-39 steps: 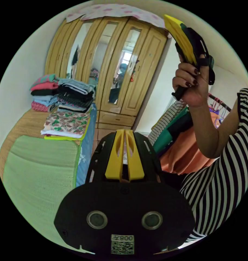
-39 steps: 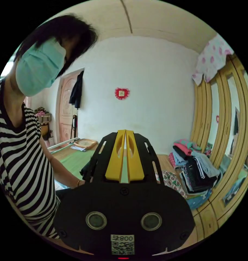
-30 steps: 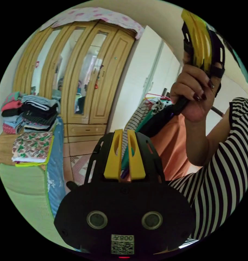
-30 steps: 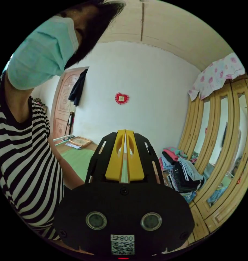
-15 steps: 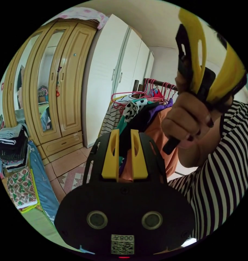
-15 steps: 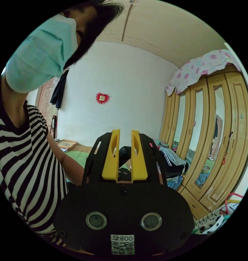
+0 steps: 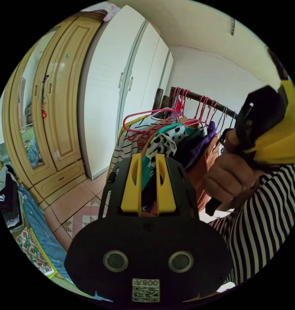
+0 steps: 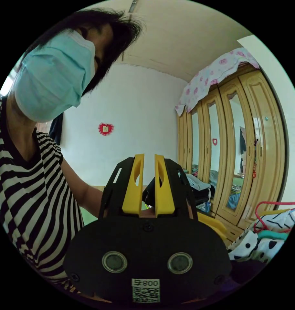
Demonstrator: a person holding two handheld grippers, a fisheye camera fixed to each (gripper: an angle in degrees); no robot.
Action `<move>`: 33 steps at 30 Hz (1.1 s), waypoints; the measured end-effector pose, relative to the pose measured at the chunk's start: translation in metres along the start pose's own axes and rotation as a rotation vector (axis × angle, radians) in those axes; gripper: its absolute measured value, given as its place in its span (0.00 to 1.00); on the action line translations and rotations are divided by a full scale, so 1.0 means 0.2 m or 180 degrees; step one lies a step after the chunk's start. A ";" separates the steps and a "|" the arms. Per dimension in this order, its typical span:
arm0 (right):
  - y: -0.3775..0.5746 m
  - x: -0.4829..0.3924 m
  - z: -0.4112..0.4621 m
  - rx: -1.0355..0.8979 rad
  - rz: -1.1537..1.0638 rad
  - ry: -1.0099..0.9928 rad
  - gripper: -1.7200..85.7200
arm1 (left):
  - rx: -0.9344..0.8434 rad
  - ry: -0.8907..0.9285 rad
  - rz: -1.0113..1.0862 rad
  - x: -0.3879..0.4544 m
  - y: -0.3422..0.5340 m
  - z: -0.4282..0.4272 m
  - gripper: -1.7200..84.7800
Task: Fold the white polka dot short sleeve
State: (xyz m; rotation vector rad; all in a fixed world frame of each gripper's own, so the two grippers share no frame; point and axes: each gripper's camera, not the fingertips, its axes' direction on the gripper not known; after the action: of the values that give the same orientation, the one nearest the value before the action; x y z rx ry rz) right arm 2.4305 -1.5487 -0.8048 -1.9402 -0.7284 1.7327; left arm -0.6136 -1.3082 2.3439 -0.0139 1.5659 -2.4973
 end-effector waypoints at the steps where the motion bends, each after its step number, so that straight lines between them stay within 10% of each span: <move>1: 0.02 0.02 -0.02 0.0001 0.0027 0.0005 0.09 | 0.0031 0.0087 0.0014 -0.02 -0.02 0.05 0.11; 33: 0.59 0.36 -0.19 -0.0044 0.0040 0.0152 0.05 | -0.0104 0.1290 0.0174 -0.57 -0.25 0.73 0.08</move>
State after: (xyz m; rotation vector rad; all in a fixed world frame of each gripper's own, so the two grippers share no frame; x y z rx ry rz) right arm 2.4853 -1.5917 -0.9295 -1.9926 -0.7144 1.6868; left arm -0.4929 -1.3981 2.4633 0.5545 1.7187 -2.5432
